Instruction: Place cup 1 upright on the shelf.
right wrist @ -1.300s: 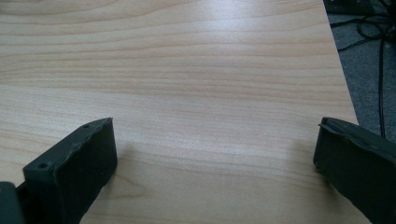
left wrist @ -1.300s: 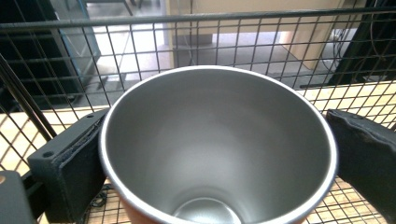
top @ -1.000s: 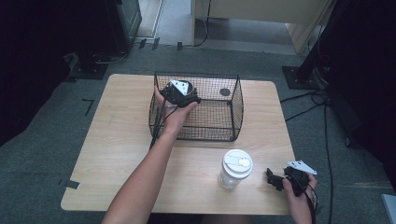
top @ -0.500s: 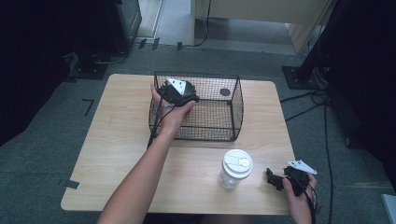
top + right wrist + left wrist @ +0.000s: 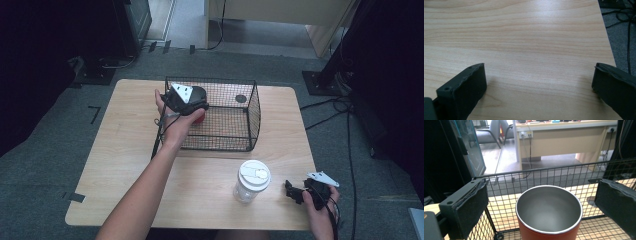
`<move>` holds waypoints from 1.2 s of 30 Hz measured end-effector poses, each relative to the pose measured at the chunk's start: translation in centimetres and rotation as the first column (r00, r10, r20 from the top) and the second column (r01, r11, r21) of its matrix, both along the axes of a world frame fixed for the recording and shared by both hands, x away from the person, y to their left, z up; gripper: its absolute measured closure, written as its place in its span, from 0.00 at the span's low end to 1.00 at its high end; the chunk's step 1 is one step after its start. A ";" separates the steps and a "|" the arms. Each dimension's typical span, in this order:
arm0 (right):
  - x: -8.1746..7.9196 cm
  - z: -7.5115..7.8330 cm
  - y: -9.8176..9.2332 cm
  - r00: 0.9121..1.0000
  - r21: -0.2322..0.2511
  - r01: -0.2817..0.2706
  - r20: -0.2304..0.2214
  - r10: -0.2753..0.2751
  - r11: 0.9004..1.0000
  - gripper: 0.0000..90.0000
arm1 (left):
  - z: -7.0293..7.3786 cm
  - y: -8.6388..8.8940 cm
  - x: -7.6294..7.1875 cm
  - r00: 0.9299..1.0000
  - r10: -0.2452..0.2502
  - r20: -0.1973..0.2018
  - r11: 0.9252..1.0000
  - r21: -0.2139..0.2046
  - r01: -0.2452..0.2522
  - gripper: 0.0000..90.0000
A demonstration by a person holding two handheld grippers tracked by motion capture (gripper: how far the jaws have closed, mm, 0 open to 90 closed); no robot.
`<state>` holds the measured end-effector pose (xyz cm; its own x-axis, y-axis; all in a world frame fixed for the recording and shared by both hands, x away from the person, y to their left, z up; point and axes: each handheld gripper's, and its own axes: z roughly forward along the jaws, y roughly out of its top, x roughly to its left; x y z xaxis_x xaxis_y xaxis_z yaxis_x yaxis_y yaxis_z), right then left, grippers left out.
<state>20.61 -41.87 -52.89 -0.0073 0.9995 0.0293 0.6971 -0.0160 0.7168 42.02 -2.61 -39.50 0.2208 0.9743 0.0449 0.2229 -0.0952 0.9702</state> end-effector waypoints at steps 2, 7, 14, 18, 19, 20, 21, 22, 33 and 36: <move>0.0 0.0 0.0 1.000 0.000 0.000 0.000 0.000 1.000 0.00 | 0.4 0.3 -0.3 1.000 -0.003 0.010 1.000 -0.004 0.003 0.00; 0.0 0.0 0.0 1.000 0.000 0.000 0.000 0.000 1.000 0.00 | 1.5 0.8 -1.5 0.999 -0.021 0.041 0.999 -0.025 0.022 0.00; 0.0 0.0 0.0 1.000 -0.001 0.000 0.000 0.000 1.000 0.00 | 2.5 1.6 -3.7 0.997 -0.064 0.053 0.997 -0.028 0.065 0.00; 0.0 0.0 0.0 1.000 -0.001 0.000 0.000 0.000 1.000 0.00 | 2.5 2.2 -4.9 0.995 -0.088 0.052 0.996 -0.029 0.089 0.00; 0.0 0.0 0.0 1.000 -0.001 0.000 0.000 0.000 1.000 0.00 | 2.5 2.4 -5.2 0.994 -0.092 0.051 0.995 -0.029 0.093 0.00; 0.0 0.0 0.0 1.000 0.000 0.000 0.000 0.000 1.000 0.00 | 2.5 2.6 -5.5 0.994 -0.096 0.051 0.995 -0.029 0.097 0.00; 0.0 0.0 0.0 1.000 0.000 0.000 0.000 0.000 1.000 0.00 | 2.5 2.7 -5.7 0.994 -0.096 0.052 0.995 -0.030 0.098 0.00; 0.0 0.0 0.0 1.000 -0.001 -0.001 0.000 0.001 1.000 0.00 | 2.4 2.9 -6.1 0.994 -0.097 0.051 0.995 -0.032 0.099 0.00; 0.0 0.0 0.0 1.000 -0.001 0.000 0.001 0.000 1.000 0.00 | 1.1 5.0 -8.9 0.993 -0.109 0.034 0.993 -0.037 0.110 0.00; 0.0 0.0 0.0 1.000 -0.002 -0.001 0.002 0.001 1.000 0.00 | 0.8 5.4 -9.6 0.993 -0.115 0.022 0.993 -0.033 0.116 0.00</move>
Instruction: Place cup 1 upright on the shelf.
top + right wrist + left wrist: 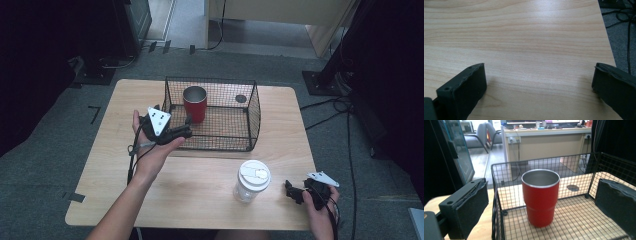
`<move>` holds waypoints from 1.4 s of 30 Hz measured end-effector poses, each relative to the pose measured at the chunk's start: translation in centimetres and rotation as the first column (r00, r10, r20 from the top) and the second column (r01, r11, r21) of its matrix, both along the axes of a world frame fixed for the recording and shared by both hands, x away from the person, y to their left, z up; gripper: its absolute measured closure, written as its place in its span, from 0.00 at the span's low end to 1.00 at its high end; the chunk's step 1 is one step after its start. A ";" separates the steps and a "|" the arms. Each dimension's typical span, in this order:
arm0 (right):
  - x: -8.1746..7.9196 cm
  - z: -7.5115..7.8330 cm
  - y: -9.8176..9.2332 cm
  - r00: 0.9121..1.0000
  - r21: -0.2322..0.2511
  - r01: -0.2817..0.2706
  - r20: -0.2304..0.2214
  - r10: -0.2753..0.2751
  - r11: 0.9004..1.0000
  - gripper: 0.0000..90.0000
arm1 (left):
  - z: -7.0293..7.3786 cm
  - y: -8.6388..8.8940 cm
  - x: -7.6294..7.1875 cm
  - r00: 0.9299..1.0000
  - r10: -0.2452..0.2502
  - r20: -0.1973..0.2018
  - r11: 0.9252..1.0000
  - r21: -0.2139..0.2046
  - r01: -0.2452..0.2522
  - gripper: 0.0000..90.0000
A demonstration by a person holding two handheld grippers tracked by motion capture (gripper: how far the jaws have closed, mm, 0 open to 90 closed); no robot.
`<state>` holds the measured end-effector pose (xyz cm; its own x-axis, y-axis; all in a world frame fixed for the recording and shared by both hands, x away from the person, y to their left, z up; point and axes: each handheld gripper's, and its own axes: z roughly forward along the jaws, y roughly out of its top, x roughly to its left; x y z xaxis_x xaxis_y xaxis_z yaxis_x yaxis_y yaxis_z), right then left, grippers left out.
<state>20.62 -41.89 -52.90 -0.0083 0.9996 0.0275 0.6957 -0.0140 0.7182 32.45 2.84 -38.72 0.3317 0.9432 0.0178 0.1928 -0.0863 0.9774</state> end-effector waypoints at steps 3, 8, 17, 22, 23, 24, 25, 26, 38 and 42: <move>0.0 0.0 0.0 1.000 0.001 0.001 -0.001 -0.001 1.000 0.00 | -0.5 0.7 -0.8 1.000 0.011 0.012 1.000 0.008 -0.011 0.00; 0.0 0.0 0.0 1.000 0.002 0.001 -0.001 -0.001 1.000 0.00 | -1.5 1.9 -1.8 1.000 0.024 -0.007 1.000 0.000 -0.024 0.00; 0.0 0.0 0.0 1.000 0.002 0.001 -0.002 -0.001 1.000 0.00 | -3.3 4.5 -3.7 0.998 0.043 -0.040 0.999 -0.011 -0.044 0.00; 0.0 0.0 0.0 1.000 0.001 0.000 -0.001 0.000 1.000 0.00 | -4.4 5.8 -4.7 0.997 0.049 -0.060 0.999 -0.008 -0.050 0.00; 0.0 0.0 0.0 1.000 0.000 0.000 -0.002 0.000 1.000 0.00 | -4.6 6.0 -4.9 0.997 0.049 -0.063 0.999 -0.007 -0.049 0.00; 0.0 0.0 0.0 1.000 0.000 0.000 -0.002 0.000 1.000 0.00 | -4.8 6.2 -5.1 0.997 0.051 -0.066 0.999 -0.008 -0.051 0.00; 0.0 0.0 0.0 1.000 0.001 0.001 -0.003 -0.001 1.000 0.00 | -5.1 6.5 -5.3 0.996 0.053 -0.073 0.999 -0.005 -0.054 0.00; 0.0 0.0 0.0 1.000 -0.001 0.000 -0.002 0.000 1.000 0.00 | -5.3 6.7 -5.4 0.996 0.053 -0.077 0.999 -0.005 -0.053 0.00; 0.0 0.0 0.0 1.000 -0.001 0.000 -0.002 0.000 1.000 0.00 | -8.6 9.5 -7.8 0.988 0.058 -0.144 0.998 0.011 -0.057 0.00; 0.0 0.0 0.0 1.000 -0.002 0.000 -0.002 0.000 1.000 0.00 | -9.7 10.7 -8.4 0.986 0.080 -0.148 0.995 0.063 -0.071 0.00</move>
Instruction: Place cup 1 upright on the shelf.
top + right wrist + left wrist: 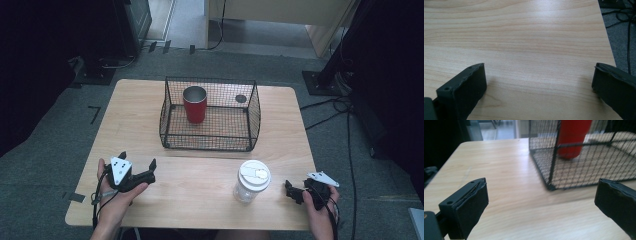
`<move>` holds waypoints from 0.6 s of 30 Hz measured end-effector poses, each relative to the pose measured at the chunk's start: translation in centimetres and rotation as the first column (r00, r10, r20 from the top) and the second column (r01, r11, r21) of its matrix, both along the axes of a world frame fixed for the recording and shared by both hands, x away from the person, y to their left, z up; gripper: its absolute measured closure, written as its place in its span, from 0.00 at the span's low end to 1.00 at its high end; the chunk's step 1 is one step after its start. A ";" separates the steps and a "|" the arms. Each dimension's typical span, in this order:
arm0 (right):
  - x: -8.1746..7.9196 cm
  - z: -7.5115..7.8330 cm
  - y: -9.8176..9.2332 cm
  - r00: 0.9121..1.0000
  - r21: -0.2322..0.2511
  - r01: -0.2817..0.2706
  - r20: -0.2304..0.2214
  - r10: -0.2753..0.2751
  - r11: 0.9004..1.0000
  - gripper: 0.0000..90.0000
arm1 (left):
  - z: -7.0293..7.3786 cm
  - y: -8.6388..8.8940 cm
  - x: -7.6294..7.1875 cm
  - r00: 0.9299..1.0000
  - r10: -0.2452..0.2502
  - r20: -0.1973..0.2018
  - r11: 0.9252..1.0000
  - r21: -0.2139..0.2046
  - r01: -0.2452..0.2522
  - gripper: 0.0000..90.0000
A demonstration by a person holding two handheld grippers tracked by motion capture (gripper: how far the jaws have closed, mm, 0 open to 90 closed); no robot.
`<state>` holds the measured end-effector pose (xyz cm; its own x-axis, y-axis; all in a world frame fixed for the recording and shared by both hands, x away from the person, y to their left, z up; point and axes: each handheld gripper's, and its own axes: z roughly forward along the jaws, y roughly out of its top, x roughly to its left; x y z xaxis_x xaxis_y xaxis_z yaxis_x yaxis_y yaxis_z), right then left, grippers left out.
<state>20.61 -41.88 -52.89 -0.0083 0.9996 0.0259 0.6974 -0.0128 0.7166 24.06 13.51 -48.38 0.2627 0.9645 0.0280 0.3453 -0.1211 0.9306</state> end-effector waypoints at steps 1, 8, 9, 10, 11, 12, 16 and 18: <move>0.0 0.0 0.0 1.000 0.001 0.000 0.000 0.000 1.000 0.00 | -0.3 0.4 -0.1 1.000 0.005 -0.007 1.000 0.007 -0.005 0.00; 0.0 0.0 0.0 1.000 0.000 0.000 0.000 0.000 1.000 0.00 | -2.0 2.9 -1.5 0.998 0.025 -0.060 0.999 0.027 -0.024 0.00; 0.0 0.0 0.0 1.000 0.001 0.000 0.000 0.000 1.000 0.00 | -2.2 3.1 -1.6 0.998 0.024 -0.063 0.999 0.027 -0.023 0.00; 0.0 0.0 0.0 1.000 0.000 0.000 0.000 0.000 1.000 0.00 | -2.4 3.4 -1.8 0.998 0.021 -0.067 0.999 0.026 -0.020 0.00; 0.0 0.0 0.0 1.000 0.001 0.000 0.000 0.000 1.000 0.00 | -2.4 3.6 -1.9 0.997 0.022 -0.071 0.999 0.029 -0.020 0.00; 0.0 0.0 0.0 1.000 0.001 0.000 0.000 0.000 1.000 0.00 | -2.5 3.8 -2.1 0.997 0.025 -0.077 0.999 0.031 -0.023 0.00; 0.0 0.0 0.0 1.000 0.000 -0.001 0.000 0.001 1.000 0.00 | -2.9 4.8 -2.3 0.993 0.022 -0.115 0.999 0.047 -0.016 0.00; 0.0 0.0 0.0 1.000 0.001 0.000 0.000 0.000 1.000 0.00 | -3.0 5.2 -2.3 0.991 0.028 -0.130 0.999 0.045 -0.022 0.00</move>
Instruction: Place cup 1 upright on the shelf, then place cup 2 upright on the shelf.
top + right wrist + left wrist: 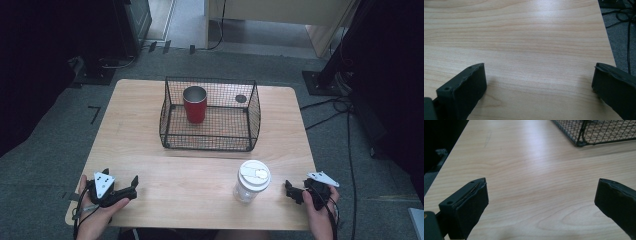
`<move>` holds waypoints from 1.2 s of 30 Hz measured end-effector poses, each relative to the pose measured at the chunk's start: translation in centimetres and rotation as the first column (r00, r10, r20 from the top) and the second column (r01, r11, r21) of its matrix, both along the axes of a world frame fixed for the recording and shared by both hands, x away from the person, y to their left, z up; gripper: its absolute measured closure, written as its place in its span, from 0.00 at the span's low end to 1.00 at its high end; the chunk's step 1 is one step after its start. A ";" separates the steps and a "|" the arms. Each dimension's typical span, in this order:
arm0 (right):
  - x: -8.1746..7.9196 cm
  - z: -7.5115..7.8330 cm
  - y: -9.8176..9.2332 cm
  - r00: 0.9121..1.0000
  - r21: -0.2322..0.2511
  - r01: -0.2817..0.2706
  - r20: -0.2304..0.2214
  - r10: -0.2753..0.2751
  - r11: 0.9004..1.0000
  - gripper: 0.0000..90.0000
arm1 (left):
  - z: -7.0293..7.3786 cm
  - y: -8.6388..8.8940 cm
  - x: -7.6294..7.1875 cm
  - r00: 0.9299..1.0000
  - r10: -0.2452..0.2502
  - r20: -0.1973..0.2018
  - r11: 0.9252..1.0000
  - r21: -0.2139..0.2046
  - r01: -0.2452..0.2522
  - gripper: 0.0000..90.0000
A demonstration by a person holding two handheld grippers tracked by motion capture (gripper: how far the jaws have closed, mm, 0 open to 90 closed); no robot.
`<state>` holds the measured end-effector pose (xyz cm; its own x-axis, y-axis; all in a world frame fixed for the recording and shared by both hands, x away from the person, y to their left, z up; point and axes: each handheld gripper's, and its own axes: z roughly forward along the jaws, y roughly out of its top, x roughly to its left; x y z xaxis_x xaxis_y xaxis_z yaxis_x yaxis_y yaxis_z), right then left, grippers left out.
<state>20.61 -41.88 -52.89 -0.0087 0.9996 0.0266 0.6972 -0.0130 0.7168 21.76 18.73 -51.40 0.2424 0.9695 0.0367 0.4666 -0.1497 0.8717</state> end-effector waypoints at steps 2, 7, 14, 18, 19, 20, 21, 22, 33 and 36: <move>0.0 0.0 0.0 1.000 0.000 0.000 0.000 0.000 1.000 0.00 | 0.0 0.5 0.0 1.000 0.010 -0.009 1.000 0.004 -0.010 0.00; 0.0 0.0 0.0 1.000 0.000 0.000 0.000 0.000 1.000 0.00 | -0.1 1.6 -0.3 0.999 0.029 -0.041 0.999 0.013 -0.029 0.00; 0.0 0.0 0.0 1.000 -0.001 0.000 0.000 0.000 1.000 0.00 | -0.2 2.4 -0.2 0.993 0.041 -0.112 0.999 0.035 -0.037 0.00; -0.1 0.0 0.0 1.000 0.000 0.014 -0.002 -0.014 1.000 0.00 | -0.2 2.4 -0.1 0.991 0.039 -0.130 0.998 0.044 -0.033 0.00; -0.2 0.0 0.1 1.000 -0.001 0.018 0.000 -0.018 1.000 0.00 | -0.2 2.3 0.0 0.990 0.038 -0.135 0.998 0.047 -0.032 0.00; -0.3 0.0 0.1 1.000 -0.011 0.018 0.006 -0.018 1.000 0.00 | -0.2 2.3 0.0 0.989 0.036 -0.142 0.998 0.052 -0.029 0.00; -0.4 0.1 0.3 1.000 -0.026 0.020 0.011 -0.020 0.999 0.00 | -0.3 2.2 0.1 0.988 0.034 -0.151 0.998 0.053 -0.026 0.00; -0.5 0.3 0.4 1.000 -0.032 0.014 0.015 -0.013 0.999 0.00 | -0.3 2.2 0.1 0.984 0.029 -0.175 0.998 0.055 -0.019 0.00; -1.8 2.3 1.9 0.996 -0.022 -0.023 0.086 0.024 1.000 0.00 | -1.1 1.9 0.2 0.968 0.003 -0.250 0.999 0.040 0.008 0.00; -2.2 2.9 2.3 0.995 -0.028 -0.033 0.096 0.036 0.999 0.00 | -1.0 1.9 0.2 0.968 0.004 -0.251 0.999 0.041 0.007 0.00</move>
<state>18.40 -39.57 -50.03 -0.0442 0.9990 -0.0028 0.6247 0.0298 0.7803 21.92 20.64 -52.45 0.2504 0.9680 0.0142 0.6691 -0.1836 0.7202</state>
